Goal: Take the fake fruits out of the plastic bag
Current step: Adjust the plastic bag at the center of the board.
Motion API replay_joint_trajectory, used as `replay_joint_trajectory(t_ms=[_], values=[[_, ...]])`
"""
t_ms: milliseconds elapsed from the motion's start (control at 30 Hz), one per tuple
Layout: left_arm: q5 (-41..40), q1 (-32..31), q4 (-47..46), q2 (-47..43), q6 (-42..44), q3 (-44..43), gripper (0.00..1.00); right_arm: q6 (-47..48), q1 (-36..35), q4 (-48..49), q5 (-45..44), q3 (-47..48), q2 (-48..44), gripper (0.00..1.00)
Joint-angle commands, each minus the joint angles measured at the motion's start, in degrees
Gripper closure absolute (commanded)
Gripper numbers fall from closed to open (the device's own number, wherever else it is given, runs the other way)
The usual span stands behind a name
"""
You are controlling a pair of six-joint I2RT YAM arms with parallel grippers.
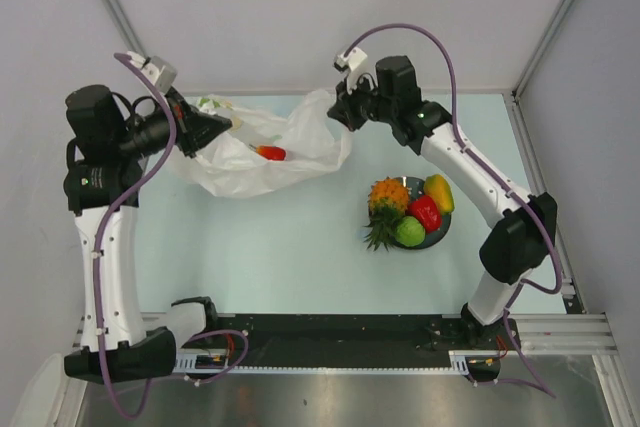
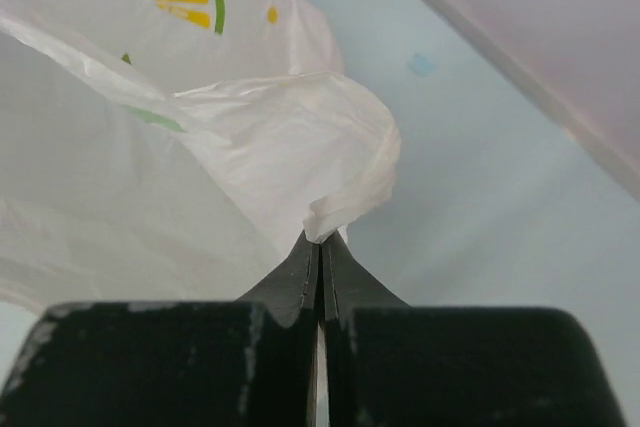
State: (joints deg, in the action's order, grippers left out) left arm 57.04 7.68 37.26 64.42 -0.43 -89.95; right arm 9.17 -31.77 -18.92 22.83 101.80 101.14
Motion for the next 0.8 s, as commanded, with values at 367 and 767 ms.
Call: replay_joint_trajectory(t_ms=[367, 767], values=[[4.0, -6.1, 4.4, -3.9, 3.8, 21.1, 1.0, -4.4, 2.4, 1.2, -7.9, -15.2, -4.9, 0.51], [3.0, -6.2, -0.3, -1.1, -3.3, 18.5, 1.0, 3.9, -10.7, -4.2, 11.1, -7.1, -2.5, 0.63]])
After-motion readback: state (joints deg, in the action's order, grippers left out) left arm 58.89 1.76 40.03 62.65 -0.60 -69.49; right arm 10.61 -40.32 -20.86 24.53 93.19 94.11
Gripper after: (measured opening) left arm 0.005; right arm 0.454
